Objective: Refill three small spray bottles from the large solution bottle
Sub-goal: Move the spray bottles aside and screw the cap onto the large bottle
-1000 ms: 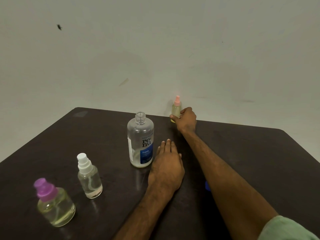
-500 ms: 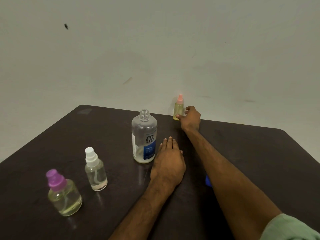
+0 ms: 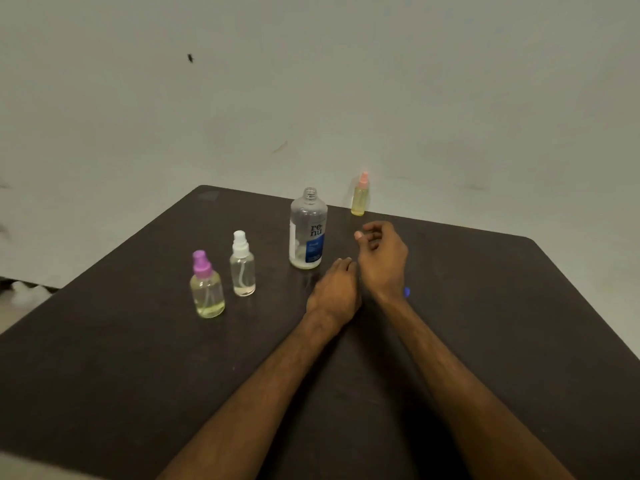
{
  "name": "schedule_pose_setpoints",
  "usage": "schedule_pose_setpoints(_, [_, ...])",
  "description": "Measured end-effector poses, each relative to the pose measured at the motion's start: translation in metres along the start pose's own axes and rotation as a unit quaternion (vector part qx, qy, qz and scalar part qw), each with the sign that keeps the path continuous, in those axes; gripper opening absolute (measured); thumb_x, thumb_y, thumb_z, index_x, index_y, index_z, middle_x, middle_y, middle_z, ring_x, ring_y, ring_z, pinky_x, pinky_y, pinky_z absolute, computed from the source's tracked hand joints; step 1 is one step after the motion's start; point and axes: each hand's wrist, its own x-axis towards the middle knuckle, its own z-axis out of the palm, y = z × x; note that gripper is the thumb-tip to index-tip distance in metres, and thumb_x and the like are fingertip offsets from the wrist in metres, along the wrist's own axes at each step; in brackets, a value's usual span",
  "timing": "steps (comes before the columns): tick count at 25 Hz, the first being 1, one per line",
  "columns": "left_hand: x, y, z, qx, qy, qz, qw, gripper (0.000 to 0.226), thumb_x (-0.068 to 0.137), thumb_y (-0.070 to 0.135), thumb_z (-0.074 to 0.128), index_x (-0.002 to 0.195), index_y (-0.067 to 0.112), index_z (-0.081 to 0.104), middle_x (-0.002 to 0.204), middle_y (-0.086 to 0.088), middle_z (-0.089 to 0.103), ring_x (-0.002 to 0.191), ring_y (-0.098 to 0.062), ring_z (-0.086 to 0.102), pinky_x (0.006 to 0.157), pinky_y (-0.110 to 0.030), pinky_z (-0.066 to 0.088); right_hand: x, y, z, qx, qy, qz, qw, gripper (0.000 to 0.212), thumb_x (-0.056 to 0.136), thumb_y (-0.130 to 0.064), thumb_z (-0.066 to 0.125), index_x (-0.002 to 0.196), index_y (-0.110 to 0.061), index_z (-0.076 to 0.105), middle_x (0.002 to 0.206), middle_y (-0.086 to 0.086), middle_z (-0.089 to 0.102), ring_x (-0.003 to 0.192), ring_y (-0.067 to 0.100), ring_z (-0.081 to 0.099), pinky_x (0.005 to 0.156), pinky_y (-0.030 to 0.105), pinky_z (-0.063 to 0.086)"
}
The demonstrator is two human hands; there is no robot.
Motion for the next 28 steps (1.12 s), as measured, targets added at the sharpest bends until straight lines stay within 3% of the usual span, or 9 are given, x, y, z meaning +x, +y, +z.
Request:
schedule_pose_setpoints(3, [-0.045, -0.011, -0.001, 0.015, -0.01, -0.067, 0.998, 0.039, 0.099, 0.022, 0.055, 0.136, 0.012, 0.053, 0.134, -0.006, 0.059, 0.122, -0.025, 0.058, 0.098, -0.036, 0.048, -0.036, -0.036, 0.013, 0.032, -0.052, -0.036, 0.997, 0.015, 0.091, -0.021, 0.068, 0.105, -0.016, 0.065, 0.091, -0.008, 0.067, 0.082, 0.001, 0.063, 0.072, 0.01, 0.049])
schedule_pose_setpoints(5, [-0.062, -0.014, -0.002, 0.044, -0.038, -0.092, 0.994, 0.048, 0.1, 0.019, 0.056, 0.146, 0.011, 0.044, 0.144, -0.01, 0.054, 0.131, -0.026, 0.054, 0.103, -0.03, 0.046, -0.056, -0.063, 0.032, 0.044, -0.12, -0.056, 0.99, 0.025, 0.089, -0.027, 0.071, 0.11, -0.014, 0.065, 0.094, -0.006, 0.067, 0.081, 0.002, 0.064, 0.068, 0.01, 0.049])
schedule_pose_setpoints(8, [-0.07, -0.012, -0.009, 0.033, -0.043, -0.058, 0.997, 0.059, 0.109, 0.022, 0.031, 0.157, 0.004, 0.002, 0.167, -0.017, 0.006, 0.154, -0.025, 0.01, 0.124, -0.032, 0.01, -0.07, -0.085, 0.062, -0.015, -0.271, -0.042, 0.962, 0.059, 0.082, -0.037, 0.077, 0.132, -0.015, 0.053, 0.118, -0.003, 0.061, 0.096, 0.009, 0.062, 0.081, 0.021, 0.054])
schedule_pose_setpoints(11, [-0.078, -0.012, -0.015, 0.062, -0.095, -0.089, 0.99, 0.051, 0.11, 0.017, 0.022, 0.154, -0.003, 0.005, 0.165, -0.018, 0.009, 0.153, -0.025, 0.01, 0.118, -0.03, 0.0, -0.074, -0.083, 0.082, -0.057, -0.324, -0.038, 0.944, 0.073, 0.077, -0.037, 0.082, 0.137, -0.013, 0.049, 0.13, 0.003, 0.058, 0.111, 0.018, 0.059, 0.095, 0.034, 0.052])
schedule_pose_setpoints(16, [-0.055, -0.01, -0.009, 0.039, -0.003, -0.014, 0.999, 0.054, 0.108, 0.033, 0.036, 0.156, 0.012, 0.022, 0.168, -0.006, 0.012, 0.154, -0.019, 0.014, 0.125, -0.035, 0.013, -0.081, -0.078, 0.089, -0.047, -0.297, -0.045, 0.953, 0.051, 0.083, -0.033, 0.077, 0.126, -0.015, 0.058, 0.119, 0.002, 0.068, 0.102, 0.016, 0.064, 0.091, 0.036, 0.055])
schedule_pose_setpoints(19, [-0.059, -0.015, -0.004, 0.104, -0.03, 0.03, 0.994, 0.06, 0.11, 0.034, 0.027, 0.158, 0.008, 0.003, 0.168, -0.01, -0.005, 0.155, -0.023, 0.0, 0.124, -0.035, 0.0, -0.077, -0.081, 0.073, -0.022, -0.29, -0.043, 0.956, 0.049, 0.084, -0.034, 0.076, 0.126, -0.015, 0.06, 0.118, 0.0, 0.069, 0.101, 0.012, 0.065, 0.09, 0.032, 0.055])
schedule_pose_setpoints(21, [-0.055, -0.022, 0.003, 0.105, -0.037, 0.031, 0.993, 0.06, 0.108, 0.036, 0.034, 0.158, 0.01, 0.012, 0.167, -0.014, 0.011, 0.154, -0.025, 0.014, 0.123, -0.035, 0.012, -0.065, -0.081, 0.051, 0.0, -0.252, -0.051, 0.966, 0.044, 0.082, -0.035, 0.078, 0.119, -0.017, 0.064, 0.108, -0.004, 0.072, 0.093, 0.007, 0.067, 0.087, 0.03, 0.057])
schedule_pose_setpoints(24, [-0.031, -0.014, -0.003, 0.04, 0.009, -0.018, 0.999, 0.047, 0.098, 0.029, 0.057, 0.141, 0.011, 0.049, 0.136, -0.009, 0.059, 0.123, -0.023, 0.058, 0.104, -0.036, 0.049, -0.03, -0.078, 0.007, 0.045, -0.164, -0.046, 0.984, 0.043, 0.079, -0.028, 0.081, 0.117, -0.017, 0.064, 0.098, -0.007, 0.072, 0.084, 0.0, 0.068, 0.079, 0.017, 0.055])
schedule_pose_setpoints(28, [0.014, 0.008, -0.021, 0.011, 0.026, 0.032, 0.999, 0.058, 0.102, 0.033, 0.051, 0.152, 0.01, 0.035, 0.155, -0.01, 0.041, 0.14, -0.024, 0.043, 0.115, -0.037, 0.037, 0.039, -0.053, -0.04, 0.042, -0.074, 0.002, 0.996, 0.05, 0.08, -0.027, 0.081, 0.12, -0.015, 0.053, 0.104, -0.001, 0.07, 0.086, 0.002, 0.066, 0.075, 0.015, 0.054])
